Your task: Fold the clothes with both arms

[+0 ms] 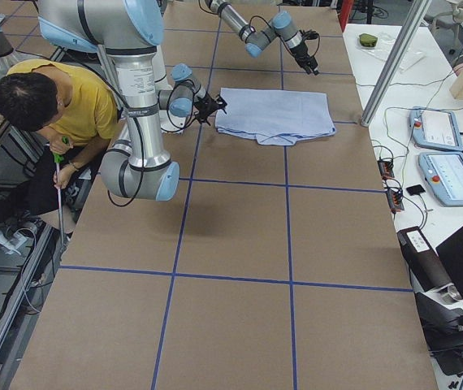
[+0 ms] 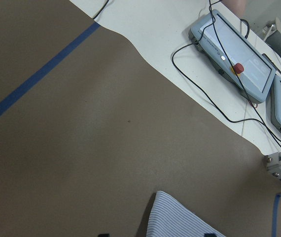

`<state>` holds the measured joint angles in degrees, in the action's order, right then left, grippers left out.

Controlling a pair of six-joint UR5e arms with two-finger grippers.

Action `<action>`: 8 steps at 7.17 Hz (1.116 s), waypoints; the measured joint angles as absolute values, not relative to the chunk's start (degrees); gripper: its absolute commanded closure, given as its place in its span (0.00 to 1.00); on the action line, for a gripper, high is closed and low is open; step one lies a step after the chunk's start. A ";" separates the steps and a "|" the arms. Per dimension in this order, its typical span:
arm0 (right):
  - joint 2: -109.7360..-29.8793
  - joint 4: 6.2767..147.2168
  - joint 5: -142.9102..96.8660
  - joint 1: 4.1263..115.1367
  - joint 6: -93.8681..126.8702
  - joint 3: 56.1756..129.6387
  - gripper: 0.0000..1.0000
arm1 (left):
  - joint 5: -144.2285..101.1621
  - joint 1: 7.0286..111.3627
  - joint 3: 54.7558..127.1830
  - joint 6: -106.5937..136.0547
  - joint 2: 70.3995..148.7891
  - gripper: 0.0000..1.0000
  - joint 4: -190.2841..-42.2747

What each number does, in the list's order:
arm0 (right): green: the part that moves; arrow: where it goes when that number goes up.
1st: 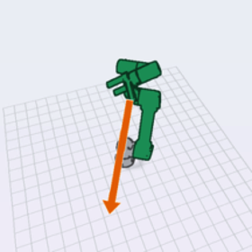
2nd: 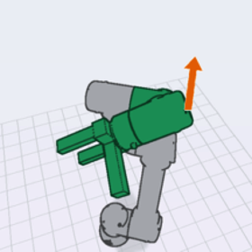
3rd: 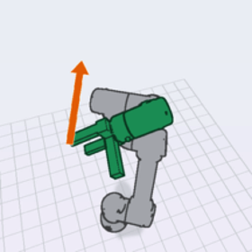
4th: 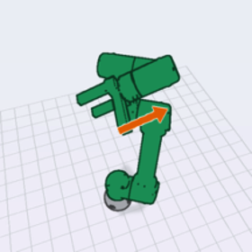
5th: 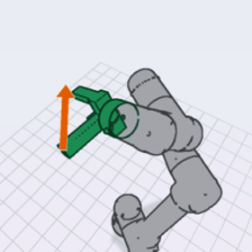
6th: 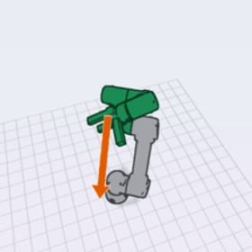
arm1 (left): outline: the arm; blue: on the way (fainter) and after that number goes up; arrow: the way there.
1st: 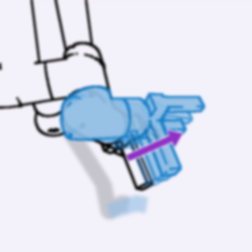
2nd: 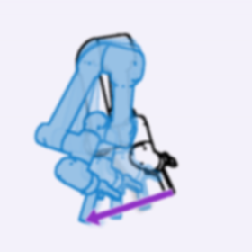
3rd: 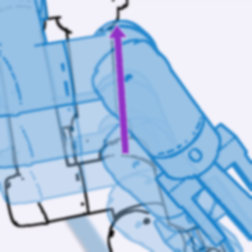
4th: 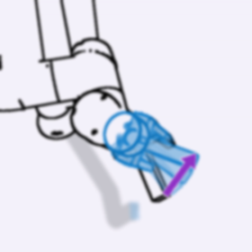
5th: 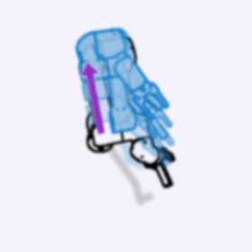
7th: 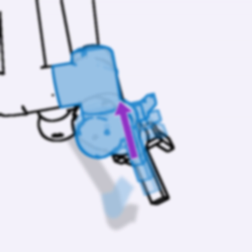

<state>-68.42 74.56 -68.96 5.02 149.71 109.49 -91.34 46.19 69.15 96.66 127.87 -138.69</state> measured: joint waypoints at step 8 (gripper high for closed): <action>-66.53 74.88 -68.12 5.78 154.51 106.40 0.17 | -91.23 45.94 70.18 96.77 126.46 0.29 -138.78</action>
<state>-66.53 74.88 -68.12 5.78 154.51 106.40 -91.23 45.94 70.18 96.77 126.46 -138.78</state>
